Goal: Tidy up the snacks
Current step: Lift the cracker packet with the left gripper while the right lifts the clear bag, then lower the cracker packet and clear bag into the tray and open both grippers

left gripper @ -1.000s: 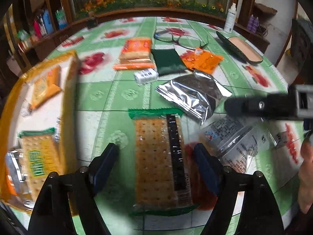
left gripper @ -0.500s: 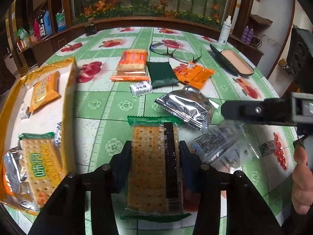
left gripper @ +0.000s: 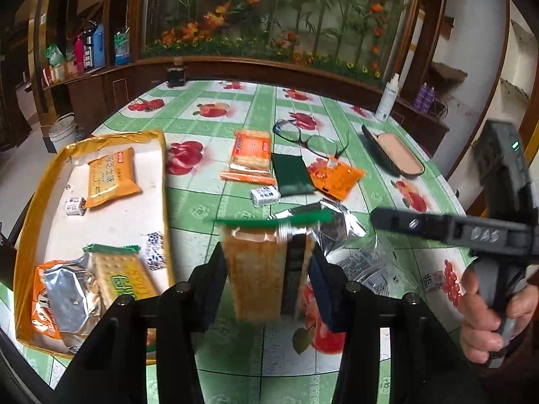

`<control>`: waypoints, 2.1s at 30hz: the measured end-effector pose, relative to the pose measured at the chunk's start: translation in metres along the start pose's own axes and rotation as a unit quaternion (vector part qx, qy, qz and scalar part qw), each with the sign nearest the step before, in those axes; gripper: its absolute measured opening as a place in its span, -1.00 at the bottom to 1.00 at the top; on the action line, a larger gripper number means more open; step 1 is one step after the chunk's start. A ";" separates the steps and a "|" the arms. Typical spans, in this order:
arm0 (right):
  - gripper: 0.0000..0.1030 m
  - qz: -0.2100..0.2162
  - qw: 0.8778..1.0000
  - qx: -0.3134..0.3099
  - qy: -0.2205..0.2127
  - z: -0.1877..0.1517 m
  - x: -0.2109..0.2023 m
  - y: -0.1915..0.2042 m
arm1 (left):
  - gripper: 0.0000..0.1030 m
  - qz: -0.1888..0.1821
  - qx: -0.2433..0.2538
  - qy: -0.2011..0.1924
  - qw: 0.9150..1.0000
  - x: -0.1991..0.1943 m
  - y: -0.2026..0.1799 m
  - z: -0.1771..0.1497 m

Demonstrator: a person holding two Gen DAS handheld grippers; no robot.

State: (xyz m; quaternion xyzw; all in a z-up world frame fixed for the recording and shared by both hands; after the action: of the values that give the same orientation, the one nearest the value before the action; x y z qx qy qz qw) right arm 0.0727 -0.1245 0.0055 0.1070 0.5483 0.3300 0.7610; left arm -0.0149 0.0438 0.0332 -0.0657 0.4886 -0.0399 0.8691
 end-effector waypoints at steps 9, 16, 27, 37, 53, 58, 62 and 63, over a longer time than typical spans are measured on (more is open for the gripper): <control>0.30 -0.032 0.993 -0.010 0.114 -0.011 0.029 -0.004 | -0.11 -0.006 -0.021 -0.002 1.000 -0.004 0.017 -0.004; 0.33 -0.061 0.995 -0.066 0.046 -0.008 0.019 0.012 | -0.11 -0.016 -0.025 -0.003 1.000 -0.002 0.017 -0.002; 0.46 -0.108 0.980 -0.151 0.079 -0.025 0.040 0.043 | -0.11 -0.020 -0.031 -0.004 0.999 -0.004 0.019 -0.004; 0.37 -0.268 0.923 -0.266 0.079 -0.048 0.064 0.048 | -0.11 -0.024 -0.030 -0.004 0.999 -0.004 0.020 -0.005; -0.07 -0.068 0.992 -0.110 -0.002 -0.011 0.002 0.031 | -0.11 -0.037 -0.034 -0.022 0.999 -0.017 0.017 0.000; -0.10 -0.008 0.996 -0.093 -0.009 -0.010 -0.001 0.037 | -0.11 -0.039 -0.042 -0.043 0.997 -0.036 0.026 0.006; -0.12 0.029 0.996 -0.080 -0.006 -0.010 0.000 0.040 | -0.11 -0.040 -0.057 -0.064 0.996 -0.054 0.040 0.009; -0.12 0.035 0.996 -0.079 -0.006 -0.010 0.000 0.041 | -0.11 -0.040 -0.061 -0.069 0.995 -0.059 0.044 0.009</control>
State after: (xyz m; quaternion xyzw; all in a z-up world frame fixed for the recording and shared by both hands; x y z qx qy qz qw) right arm 0.0481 -0.0958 0.0230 0.0676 0.5116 0.3980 0.7585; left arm -0.0372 0.0955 0.0807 -0.1409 0.4257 -0.0398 0.8929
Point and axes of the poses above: each gripper's, at about its wrist camera, not at the fingertips, and x roughly the way its jaws point, y to its left, z to its top, the point moved 5 cm from there along x, roughly the way its jaws point, and after that the axes turned 14 degrees about y, right-handed, at the moved point
